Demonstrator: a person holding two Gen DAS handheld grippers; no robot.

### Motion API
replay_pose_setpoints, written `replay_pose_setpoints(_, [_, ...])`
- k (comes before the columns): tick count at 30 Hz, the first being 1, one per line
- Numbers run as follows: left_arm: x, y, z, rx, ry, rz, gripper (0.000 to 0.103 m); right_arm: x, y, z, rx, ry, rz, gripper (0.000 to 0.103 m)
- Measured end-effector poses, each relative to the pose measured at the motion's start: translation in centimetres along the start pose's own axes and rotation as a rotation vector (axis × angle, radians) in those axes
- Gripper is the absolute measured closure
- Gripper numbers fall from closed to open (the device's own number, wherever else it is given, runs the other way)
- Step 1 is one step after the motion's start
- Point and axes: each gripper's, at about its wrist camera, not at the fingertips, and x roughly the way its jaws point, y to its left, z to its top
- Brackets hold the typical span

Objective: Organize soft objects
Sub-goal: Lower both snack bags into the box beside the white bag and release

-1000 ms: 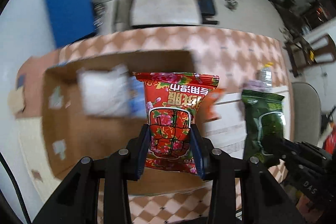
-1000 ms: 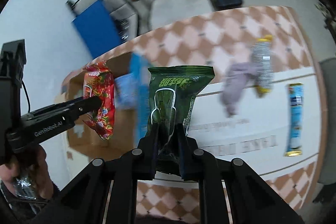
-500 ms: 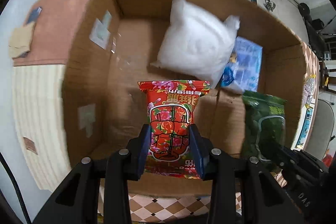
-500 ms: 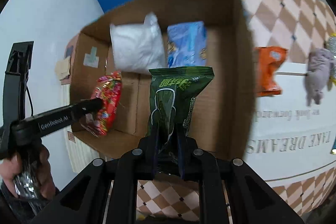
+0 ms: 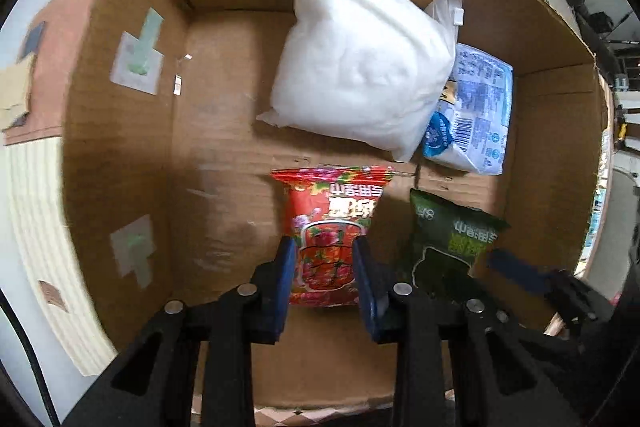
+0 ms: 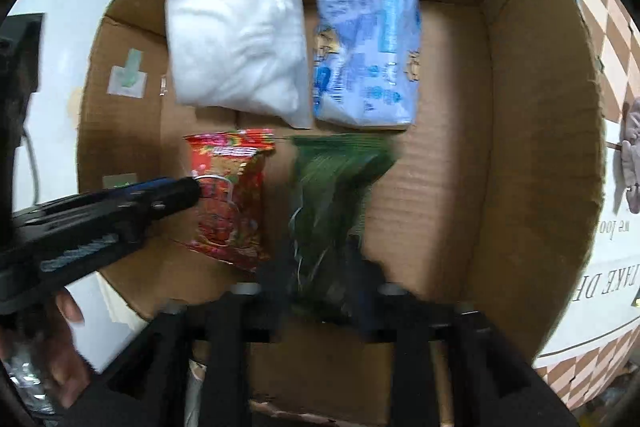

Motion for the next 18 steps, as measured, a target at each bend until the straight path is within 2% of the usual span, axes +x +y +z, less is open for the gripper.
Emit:
replay_pose_setpoints(4, [-2.3,-0.7,-1.6,0.01,-0.075,0.068,0.073,-1.3,0.1,-0.3,-0.005,-0.014,-0.025,0.032])
replay_pose_setpoints(7, [-3.9,-1.1,-3.1,0.005,-0.126,0.101,0.073,-3.0,0.4,-0.8,-0.017,-0.04,-0.08,0.032])
replay_pose_setpoints(12, [-6.7,-1.9,-6.2,-0.016,-0.201,0.12,0.072,-5.4,0.8,-2.3,-0.019,-0.067,-0.113,0.032])
replay_pose_setpoints(14, [-8.5,0.0,-6.2,-0.024,-0.225,0.123,0.072,-6.4,1.2,-3.1,-0.024,-0.079,-0.124,0.032])
replay_pose_setpoints(18, [-10.1,0.6,-8.0,-0.034,-0.282,0.132,0.072,-8.7,1.4,-5.1,-0.025,-0.111,-0.123,0.032])
